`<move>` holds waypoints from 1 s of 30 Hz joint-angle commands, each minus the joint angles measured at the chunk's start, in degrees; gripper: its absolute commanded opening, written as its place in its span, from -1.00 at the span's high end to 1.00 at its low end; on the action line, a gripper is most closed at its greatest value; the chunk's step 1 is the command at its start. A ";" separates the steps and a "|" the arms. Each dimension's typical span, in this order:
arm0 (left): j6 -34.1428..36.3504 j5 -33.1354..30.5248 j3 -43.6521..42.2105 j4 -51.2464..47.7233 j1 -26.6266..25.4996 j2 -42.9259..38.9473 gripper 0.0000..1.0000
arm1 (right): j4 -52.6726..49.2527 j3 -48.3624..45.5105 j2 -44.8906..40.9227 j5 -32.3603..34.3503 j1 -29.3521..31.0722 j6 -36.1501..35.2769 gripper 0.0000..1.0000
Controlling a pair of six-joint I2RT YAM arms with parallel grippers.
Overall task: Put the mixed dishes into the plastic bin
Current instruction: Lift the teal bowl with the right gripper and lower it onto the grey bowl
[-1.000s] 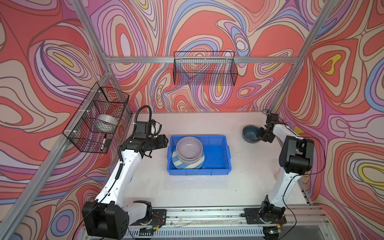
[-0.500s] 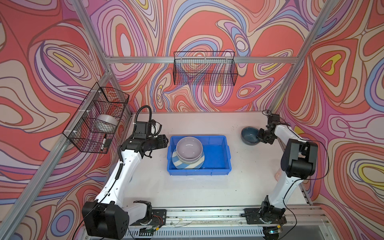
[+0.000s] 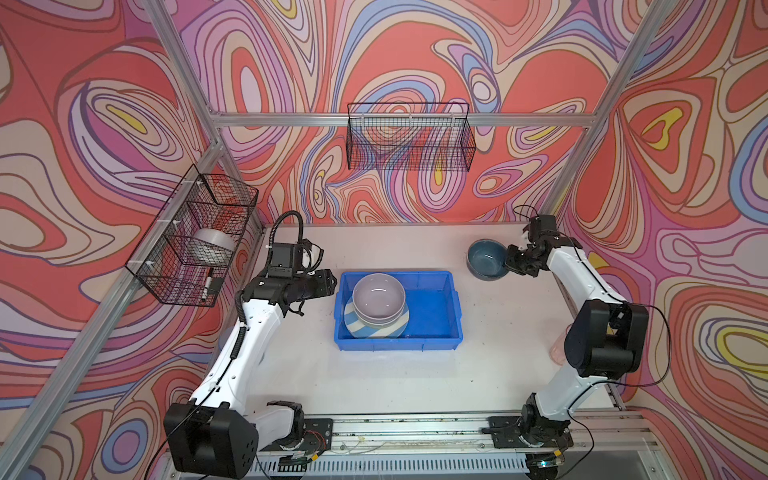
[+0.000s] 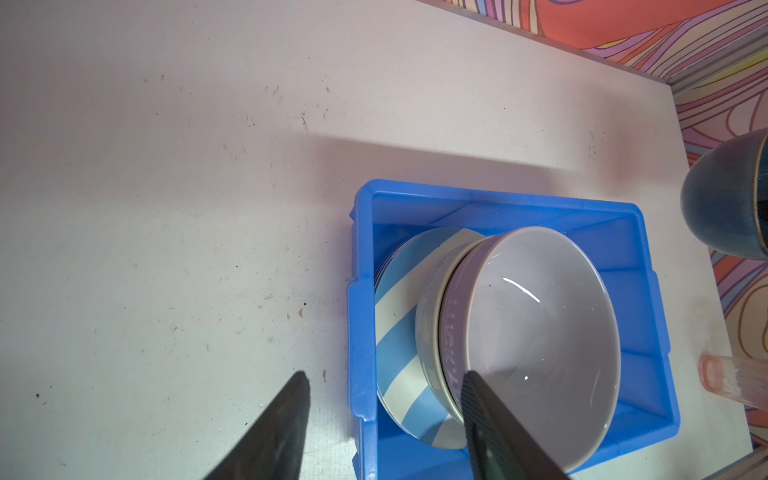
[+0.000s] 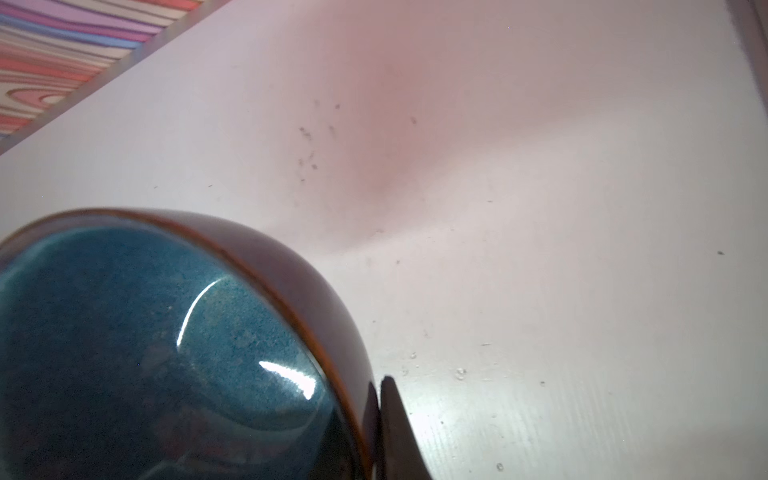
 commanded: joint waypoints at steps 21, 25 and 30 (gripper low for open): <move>0.85 -0.11 -0.14 -1.01 0.40 0.09 -0.24 | -6.21 18.93 -0.24 -10.94 30.69 -6.77 1.00; 0.85 -0.18 -0.03 -1.03 0.40 0.18 -0.24 | -6.63 21.10 2.35 -9.67 34.36 -6.76 1.00; 0.85 -0.20 -0.05 -1.12 0.40 0.10 -0.23 | -7.58 23.67 6.83 -8.07 38.29 -6.84 1.00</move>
